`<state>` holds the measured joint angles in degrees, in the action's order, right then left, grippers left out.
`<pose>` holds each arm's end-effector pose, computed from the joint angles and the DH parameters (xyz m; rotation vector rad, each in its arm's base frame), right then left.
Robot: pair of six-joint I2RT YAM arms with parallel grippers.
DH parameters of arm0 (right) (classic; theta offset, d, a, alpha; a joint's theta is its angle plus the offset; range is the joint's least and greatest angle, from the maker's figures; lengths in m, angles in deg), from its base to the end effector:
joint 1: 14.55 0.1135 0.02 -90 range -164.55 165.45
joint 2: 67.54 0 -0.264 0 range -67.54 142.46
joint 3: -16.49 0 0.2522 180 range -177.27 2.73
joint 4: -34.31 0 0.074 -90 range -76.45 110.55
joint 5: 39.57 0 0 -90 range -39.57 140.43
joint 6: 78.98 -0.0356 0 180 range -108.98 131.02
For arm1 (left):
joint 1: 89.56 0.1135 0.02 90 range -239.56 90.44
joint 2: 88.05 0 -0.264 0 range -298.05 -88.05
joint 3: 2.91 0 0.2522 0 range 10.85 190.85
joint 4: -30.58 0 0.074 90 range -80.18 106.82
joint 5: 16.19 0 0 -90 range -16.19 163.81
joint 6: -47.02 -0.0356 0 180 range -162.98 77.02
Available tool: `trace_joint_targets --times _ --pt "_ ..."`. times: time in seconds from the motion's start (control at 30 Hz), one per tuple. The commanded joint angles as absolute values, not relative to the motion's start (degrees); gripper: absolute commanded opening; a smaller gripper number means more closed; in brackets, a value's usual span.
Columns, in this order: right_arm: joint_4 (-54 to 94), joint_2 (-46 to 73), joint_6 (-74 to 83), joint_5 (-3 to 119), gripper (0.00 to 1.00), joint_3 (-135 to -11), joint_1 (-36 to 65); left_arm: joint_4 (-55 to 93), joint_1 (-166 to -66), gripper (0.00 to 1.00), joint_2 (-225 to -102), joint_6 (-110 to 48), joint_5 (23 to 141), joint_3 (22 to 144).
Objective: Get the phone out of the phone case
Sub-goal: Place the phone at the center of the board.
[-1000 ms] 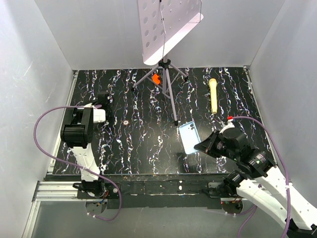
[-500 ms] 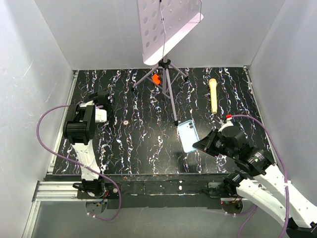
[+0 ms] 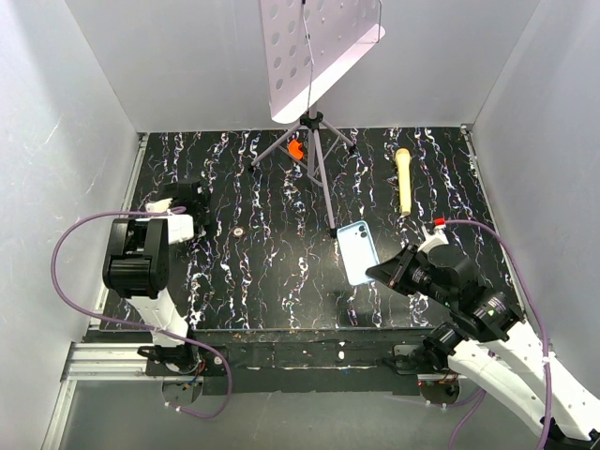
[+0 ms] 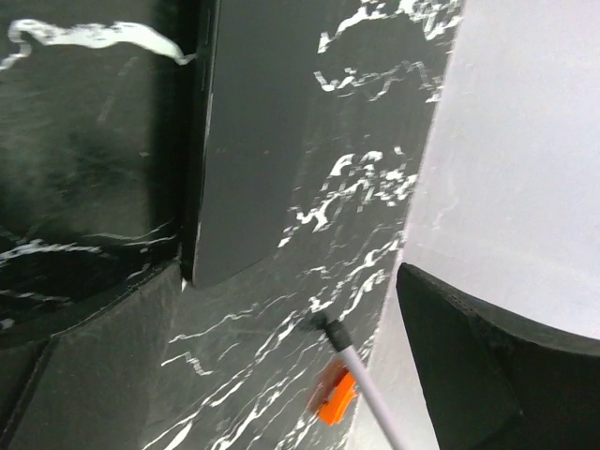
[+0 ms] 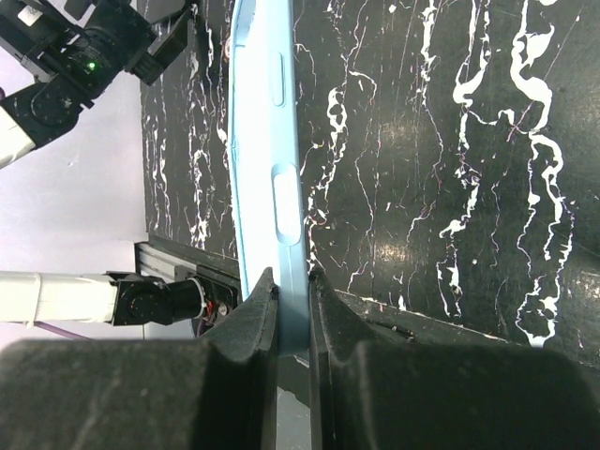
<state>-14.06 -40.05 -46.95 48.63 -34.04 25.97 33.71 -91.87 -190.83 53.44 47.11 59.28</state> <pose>0.0896 0.0751 0.2872 0.3519 2.1502 1.0224 0.3543 0.0017 0.1425 -1.7612 1.2920 -0.4773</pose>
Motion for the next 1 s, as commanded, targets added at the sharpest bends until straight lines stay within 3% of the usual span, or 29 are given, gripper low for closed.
trace_joint_targets --times 0.0,0.23,0.53,0.8,0.97 --pt "-9.3 -41.9 -45.8 47.5 0.01 -32.9 26.1 18.7 -89.7 0.98 -187.0 52.8 54.0 61.6" --pt "-9.9 -44.2 -45.5 47.4 0.01 -32.4 26.1 23.8 -89.6 0.98 -188.5 49.4 60.0 63.3" --pt "-9.2 -43.6 -45.8 48.6 0.01 -30.5 26.1 13.2 -87.5 0.98 -180.3 37.5 63.5 69.4" --pt "8.1 -37.0 -51.7 54.6 0.01 -22.9 26.1 9.4 -88.7 0.98 -168.8 10.2 81.9 67.0" --pt "21.0 -30.0 -57.2 57.8 0.01 -18.2 26.4 5.0 -100.4 0.98 -159.8 -5.3 74.6 65.0"
